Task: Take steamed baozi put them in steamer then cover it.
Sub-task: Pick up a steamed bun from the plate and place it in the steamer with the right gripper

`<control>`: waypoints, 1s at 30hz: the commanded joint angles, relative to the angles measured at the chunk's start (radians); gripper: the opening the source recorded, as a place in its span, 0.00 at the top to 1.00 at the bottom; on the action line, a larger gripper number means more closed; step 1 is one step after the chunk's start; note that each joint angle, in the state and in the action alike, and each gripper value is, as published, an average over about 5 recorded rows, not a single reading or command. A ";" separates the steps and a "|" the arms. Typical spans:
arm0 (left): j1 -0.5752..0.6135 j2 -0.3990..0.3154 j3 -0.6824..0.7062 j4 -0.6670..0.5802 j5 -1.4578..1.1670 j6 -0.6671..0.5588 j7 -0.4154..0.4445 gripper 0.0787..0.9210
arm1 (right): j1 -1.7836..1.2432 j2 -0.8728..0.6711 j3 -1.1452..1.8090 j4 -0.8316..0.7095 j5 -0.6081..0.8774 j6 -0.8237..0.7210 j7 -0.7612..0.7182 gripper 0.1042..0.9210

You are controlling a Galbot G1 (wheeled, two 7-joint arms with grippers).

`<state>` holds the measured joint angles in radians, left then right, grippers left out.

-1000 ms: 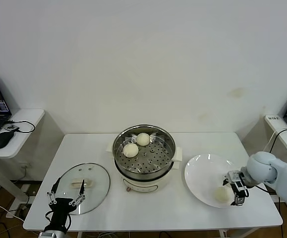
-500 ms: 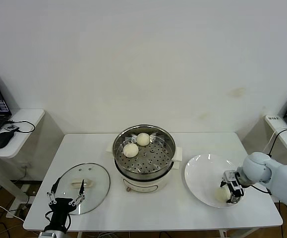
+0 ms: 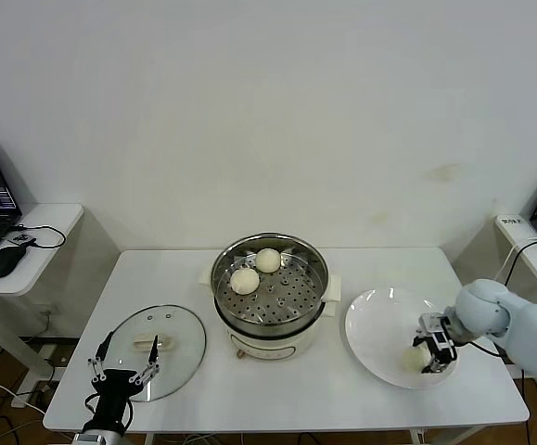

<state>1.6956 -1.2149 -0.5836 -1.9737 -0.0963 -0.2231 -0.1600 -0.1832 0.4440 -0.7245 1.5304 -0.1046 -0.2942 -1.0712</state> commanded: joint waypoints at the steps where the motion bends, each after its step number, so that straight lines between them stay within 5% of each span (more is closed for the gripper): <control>1: -0.006 0.007 0.003 0.002 -0.002 0.001 0.002 0.12 | 0.226 -0.007 -0.076 0.018 0.079 -0.004 -0.017 0.39; 15: -0.015 0.019 0.008 0.000 -0.010 -0.003 0.002 0.12 | 0.849 0.216 -0.391 -0.037 0.305 -0.025 -0.025 0.38; 30: -0.023 0.010 -0.008 0.007 -0.022 -0.006 0.000 0.12 | 0.743 0.642 -0.470 -0.158 0.380 0.109 0.076 0.38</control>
<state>1.6763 -1.2016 -0.5875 -1.9711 -0.1116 -0.2294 -0.1589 0.5272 0.8401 -1.1110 1.4388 0.2264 -0.2745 -1.0334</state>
